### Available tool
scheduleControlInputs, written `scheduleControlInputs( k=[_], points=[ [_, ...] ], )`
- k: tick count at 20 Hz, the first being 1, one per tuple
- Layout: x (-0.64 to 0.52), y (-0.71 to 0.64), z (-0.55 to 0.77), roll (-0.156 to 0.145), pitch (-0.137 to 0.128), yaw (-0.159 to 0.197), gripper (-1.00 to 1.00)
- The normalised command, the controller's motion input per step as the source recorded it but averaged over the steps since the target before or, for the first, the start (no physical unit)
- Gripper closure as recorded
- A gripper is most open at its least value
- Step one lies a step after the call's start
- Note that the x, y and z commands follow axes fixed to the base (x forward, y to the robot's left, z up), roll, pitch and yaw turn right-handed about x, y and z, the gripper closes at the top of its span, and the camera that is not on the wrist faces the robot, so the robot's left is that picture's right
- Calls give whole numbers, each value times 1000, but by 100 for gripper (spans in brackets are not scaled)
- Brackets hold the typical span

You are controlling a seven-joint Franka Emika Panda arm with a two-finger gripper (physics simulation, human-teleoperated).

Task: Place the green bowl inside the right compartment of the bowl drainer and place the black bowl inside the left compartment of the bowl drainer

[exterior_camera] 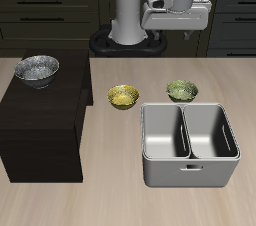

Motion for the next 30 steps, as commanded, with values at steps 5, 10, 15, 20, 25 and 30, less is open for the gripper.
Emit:
scheduleControlInputs(
  k=[5,10,15,20,25,30],
  points=[
    [81,-48,-10,1,-23,-4,-100],
    [33,11,-129,-15,-21,-6,-100],
    [-37,62,-188,-3,-33,21,-100],
    [-15,62,-301,0,21,4,-100],
    [-87,48,-224,-1,-10,4,-100],
    [-153,60,-239,-8,-6,-10,-100]
  ],
)
